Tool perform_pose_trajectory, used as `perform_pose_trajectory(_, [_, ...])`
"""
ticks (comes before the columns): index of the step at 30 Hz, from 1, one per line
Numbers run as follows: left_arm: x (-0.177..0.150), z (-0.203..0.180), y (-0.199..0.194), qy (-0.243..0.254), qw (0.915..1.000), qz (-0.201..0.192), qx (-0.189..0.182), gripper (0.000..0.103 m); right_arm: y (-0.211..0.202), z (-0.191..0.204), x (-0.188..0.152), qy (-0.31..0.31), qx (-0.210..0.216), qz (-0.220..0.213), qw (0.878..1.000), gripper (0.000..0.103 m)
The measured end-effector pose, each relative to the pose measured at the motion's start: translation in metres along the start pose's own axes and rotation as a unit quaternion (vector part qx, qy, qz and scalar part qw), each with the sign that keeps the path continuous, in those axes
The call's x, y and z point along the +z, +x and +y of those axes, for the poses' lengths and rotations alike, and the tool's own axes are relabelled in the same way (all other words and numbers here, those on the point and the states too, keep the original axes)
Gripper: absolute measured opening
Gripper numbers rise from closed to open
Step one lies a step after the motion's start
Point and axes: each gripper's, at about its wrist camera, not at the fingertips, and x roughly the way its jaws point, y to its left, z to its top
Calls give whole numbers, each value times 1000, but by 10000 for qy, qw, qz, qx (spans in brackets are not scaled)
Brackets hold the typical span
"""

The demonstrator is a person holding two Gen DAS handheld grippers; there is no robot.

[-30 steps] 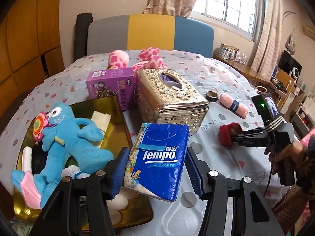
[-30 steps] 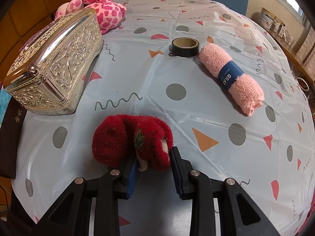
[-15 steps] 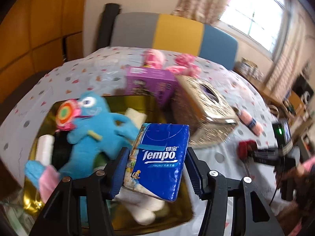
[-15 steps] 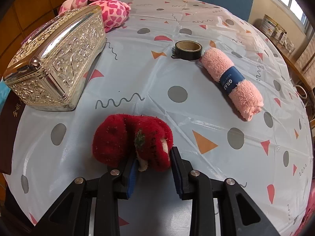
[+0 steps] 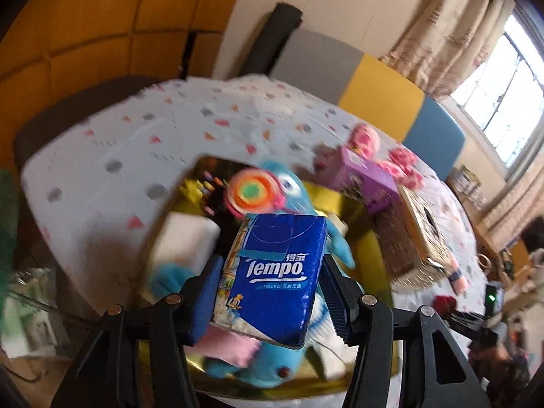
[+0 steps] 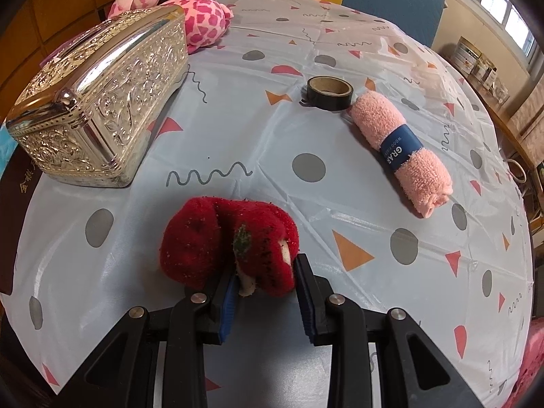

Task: Organize soft objects
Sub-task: 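Carry the Tempo tissue pack with the left tool into the gold tray and open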

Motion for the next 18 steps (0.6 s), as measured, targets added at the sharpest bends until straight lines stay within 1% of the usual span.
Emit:
perform_pose_trajectory(3, [-8,-17,12,17,9990,241,-376,58,-1,1,-1,-15,-14,-9,10000,31])
perform_pose_trajectory(7, [-11,-54,27,236,9956,510,-751,58,-1,2,-1,-43,-32,-13,10000,31])
perform_pose_trajectory(8, [-10,-62,32,239,9947,555,-828,58,-1,2,-2,-56,-42,-16,10000,31])
perform_pose_trajectory(11, [1,-77,51,39,9920,740,-1024,58,-2,2,-2,-96,-63,-22,9999,31])
perform_pose_trajectory(15, [13,-95,79,-169,9890,928,-1140,58,-3,2,-2,-146,-87,-27,9999,31])
perform_pose_trajectory(18, [16,-101,101,-320,9891,1052,-983,60,-3,3,-2,-218,-135,-37,9997,31])
